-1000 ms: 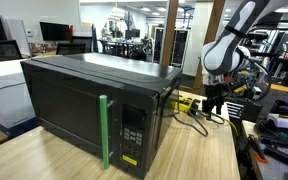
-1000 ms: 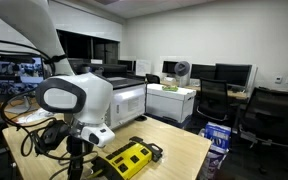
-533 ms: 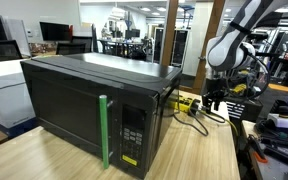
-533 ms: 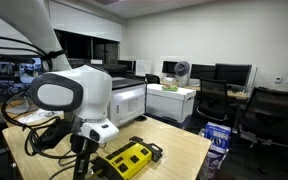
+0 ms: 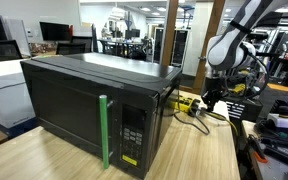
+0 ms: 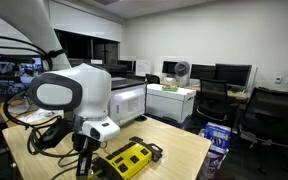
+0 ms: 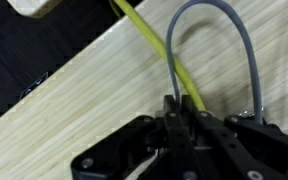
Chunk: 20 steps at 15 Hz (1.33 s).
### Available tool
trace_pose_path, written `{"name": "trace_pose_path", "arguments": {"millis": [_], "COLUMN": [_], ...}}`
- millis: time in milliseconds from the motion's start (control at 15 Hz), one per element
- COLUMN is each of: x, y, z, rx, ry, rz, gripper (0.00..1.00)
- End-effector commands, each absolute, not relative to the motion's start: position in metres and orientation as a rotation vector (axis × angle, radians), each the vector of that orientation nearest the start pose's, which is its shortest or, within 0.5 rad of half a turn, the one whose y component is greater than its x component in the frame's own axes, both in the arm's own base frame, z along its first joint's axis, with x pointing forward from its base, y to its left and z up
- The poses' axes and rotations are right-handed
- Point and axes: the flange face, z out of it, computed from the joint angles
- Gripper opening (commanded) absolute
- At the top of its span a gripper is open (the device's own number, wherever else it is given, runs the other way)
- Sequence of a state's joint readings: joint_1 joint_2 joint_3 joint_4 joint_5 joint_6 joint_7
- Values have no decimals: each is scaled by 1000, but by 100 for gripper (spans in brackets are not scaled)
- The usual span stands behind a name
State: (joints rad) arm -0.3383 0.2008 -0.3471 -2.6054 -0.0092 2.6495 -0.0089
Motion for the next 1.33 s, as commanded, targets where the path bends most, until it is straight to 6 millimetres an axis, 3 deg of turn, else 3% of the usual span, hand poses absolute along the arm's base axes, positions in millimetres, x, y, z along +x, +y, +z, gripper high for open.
{"name": "trace_pose_path", "arguments": {"millis": [0, 67, 133, 267, 733, 1267], "x": [319, 318, 318, 317, 316, 315], "y": [-266, -266, -266, -268, -286, -300], "z": [177, 174, 172, 168, 160, 148], "rx": [-2974, -2987, -2988, -2996, -3018, -3035], "ry": [1036, 1030, 1029, 1032, 1077, 1108], "rz": [228, 224, 229, 228, 162, 149], "gripper": [3, 36, 36, 48, 96, 100]}}
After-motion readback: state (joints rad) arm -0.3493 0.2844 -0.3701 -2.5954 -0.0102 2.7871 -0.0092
